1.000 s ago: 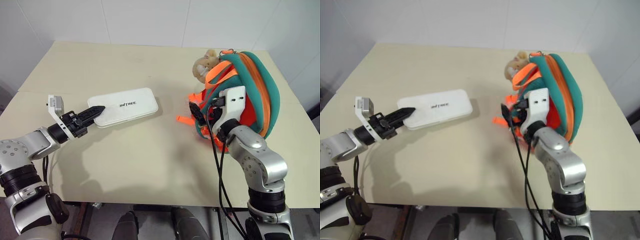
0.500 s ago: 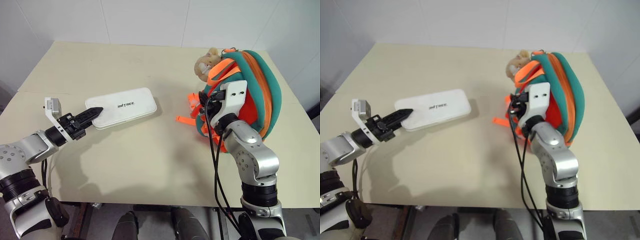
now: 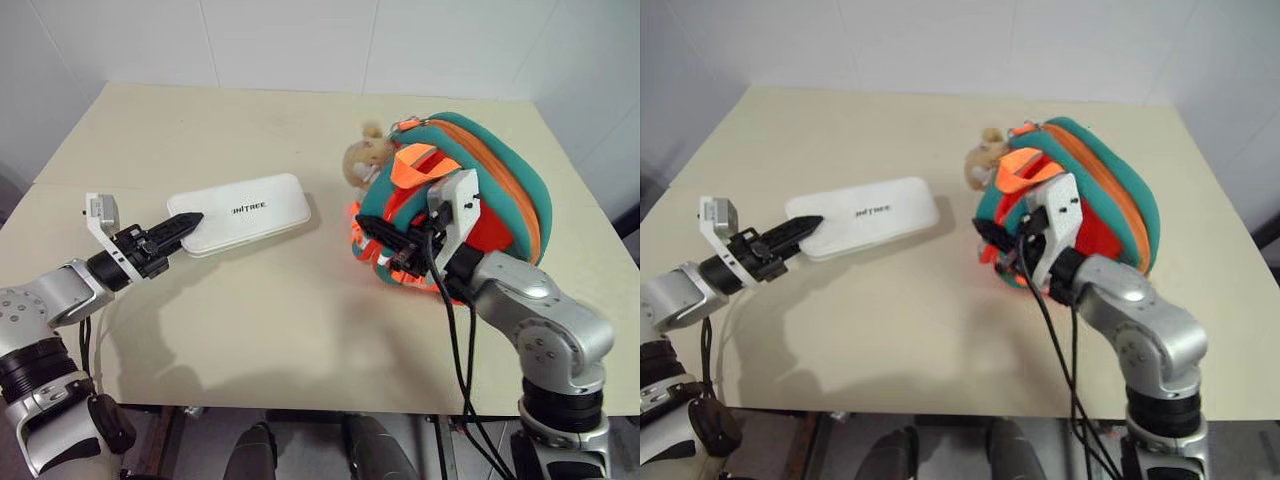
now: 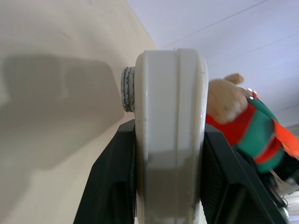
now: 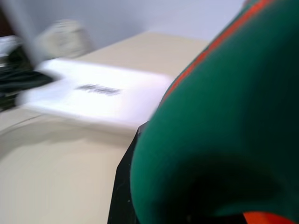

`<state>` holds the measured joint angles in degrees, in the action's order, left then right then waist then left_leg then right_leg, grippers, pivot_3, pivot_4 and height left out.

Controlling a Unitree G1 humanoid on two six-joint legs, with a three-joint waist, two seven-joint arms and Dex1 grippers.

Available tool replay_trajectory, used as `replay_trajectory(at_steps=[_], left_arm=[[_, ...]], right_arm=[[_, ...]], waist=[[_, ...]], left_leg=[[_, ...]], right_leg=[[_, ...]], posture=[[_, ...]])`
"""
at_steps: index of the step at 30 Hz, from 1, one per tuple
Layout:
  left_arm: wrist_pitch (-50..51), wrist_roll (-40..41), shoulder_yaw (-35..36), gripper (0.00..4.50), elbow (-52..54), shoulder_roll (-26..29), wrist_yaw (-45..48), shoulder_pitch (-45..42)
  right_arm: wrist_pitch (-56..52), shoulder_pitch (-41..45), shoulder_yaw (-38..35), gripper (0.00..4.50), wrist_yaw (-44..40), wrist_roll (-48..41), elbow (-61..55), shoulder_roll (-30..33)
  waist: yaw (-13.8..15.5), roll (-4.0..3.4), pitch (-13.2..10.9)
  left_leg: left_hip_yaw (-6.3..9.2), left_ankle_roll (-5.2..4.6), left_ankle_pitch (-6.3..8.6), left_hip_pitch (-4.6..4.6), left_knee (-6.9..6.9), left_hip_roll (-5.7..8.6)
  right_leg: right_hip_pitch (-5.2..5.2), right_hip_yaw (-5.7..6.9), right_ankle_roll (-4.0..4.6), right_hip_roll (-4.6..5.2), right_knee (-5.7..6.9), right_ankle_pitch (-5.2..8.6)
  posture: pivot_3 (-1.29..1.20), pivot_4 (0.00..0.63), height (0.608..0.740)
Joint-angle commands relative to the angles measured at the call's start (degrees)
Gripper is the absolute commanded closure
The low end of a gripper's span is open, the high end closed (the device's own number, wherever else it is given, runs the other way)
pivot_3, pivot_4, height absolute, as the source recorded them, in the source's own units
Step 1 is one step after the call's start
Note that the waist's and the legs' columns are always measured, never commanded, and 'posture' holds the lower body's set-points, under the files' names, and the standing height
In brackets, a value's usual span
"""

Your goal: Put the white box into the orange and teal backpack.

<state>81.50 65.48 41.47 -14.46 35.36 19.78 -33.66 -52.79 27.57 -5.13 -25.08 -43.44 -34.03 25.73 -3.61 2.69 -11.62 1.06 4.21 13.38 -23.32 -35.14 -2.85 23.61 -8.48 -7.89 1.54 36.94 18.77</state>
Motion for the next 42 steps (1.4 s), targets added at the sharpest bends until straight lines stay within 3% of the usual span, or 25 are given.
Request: replay_trajectory(at_steps=[1, 12, 19, 25, 33, 37, 42], left_arm=[[-1.69, 0.56, 0.13, 3.18, -0.64, 2.70, 2.14, -2.53], [-5.45, -3.98, -5.11, 3.18, -6.62, 8.16, 9.13, -5.11], [-6.71, -5.93, -7.17, 3.18, -8.22, 10.08, 13.04, -5.88], [-6.09, -7.23, -9.45, 3.18, -7.36, 12.83, 17.41, -5.80], [-7.40, -9.20, -13.55, 3.18, -5.60, 17.34, 23.71, -6.13], [-19.60, -11.63, -12.58, 3.18, 2.66, 16.24, 30.19, -1.81], [-33.42, -10.12, -6.43, 3.18, 8.23, 11.77, 37.87, 1.69]], right_arm=[[-1.67, 1.39, -1.51, 4.47, -8.24, -7.89, -4.25, 5.29], [-0.72, 7.61, -2.48, 4.47, -32.82, -19.07, -0.94, 23.38], [0.81, 11.00, -1.79, 4.47, -40.08, -19.31, 1.41, 26.04], [10.17, 5.95, -0.79, 4.47, -52.41, -11.86, 3.36, 28.62], [17.44, 9.44, 2.00, 4.47, -64.27, -6.15, 10.82, 30.73], [20.07, 10.07, 4.02, 4.47, -65.10, -3.32, 13.49, 29.87], [21.67, 10.14, 5.30, 4.47, -65.19, -1.91, 15.10, 29.14]], waist=[[0.04, 0.00, 0.00], [0.08, 0.00, -0.02], [0.28, 0.00, -0.02], [0.34, 0.00, -0.02], [0.35, -0.03, -0.04], [0.22, -0.04, -0.04], [0.42, -0.06, -0.05]], left_leg=[[0.00, 0.00, 0.00, 0.00, 0.00, 0.00], [-0.02, -0.06, 0.06, -0.05, 0.04, -0.01], [-0.02, -0.08, 0.08, -0.09, 0.05, -0.02], [0.00, -0.10, 0.12, -0.31, 0.00, -0.02], [-0.01, -0.09, 0.12, -0.26, -0.07, -0.03], [-0.03, -0.09, 0.11, -0.28, -0.06, -0.04], [-0.03, -0.06, 0.11, -0.28, -0.04, -0.09]], right_leg=[[0.00, 0.00, 0.01, 0.00, -0.02, 0.00], [0.00, 0.01, 0.01, 0.00, -0.22, 0.01], [0.01, 0.04, 0.03, 0.01, -0.31, 0.03], [0.12, 0.10, 0.02, 0.02, -0.44, 0.03], [0.10, 0.11, 0.02, 0.02, -0.34, 0.03], [0.12, 0.10, 0.02, 0.03, -0.34, 0.03], [0.14, 0.14, 0.09, 0.02, -0.31, 0.06]], posture=[[0.00, 0.150, 0.740], [0.00, 0.150, 0.740], [0.00, 0.150, 0.740], [0.00, 0.150, 0.740], [0.00, 0.150, 0.740], [0.00, 0.150, 0.740], [0.00, 0.150, 0.740]])
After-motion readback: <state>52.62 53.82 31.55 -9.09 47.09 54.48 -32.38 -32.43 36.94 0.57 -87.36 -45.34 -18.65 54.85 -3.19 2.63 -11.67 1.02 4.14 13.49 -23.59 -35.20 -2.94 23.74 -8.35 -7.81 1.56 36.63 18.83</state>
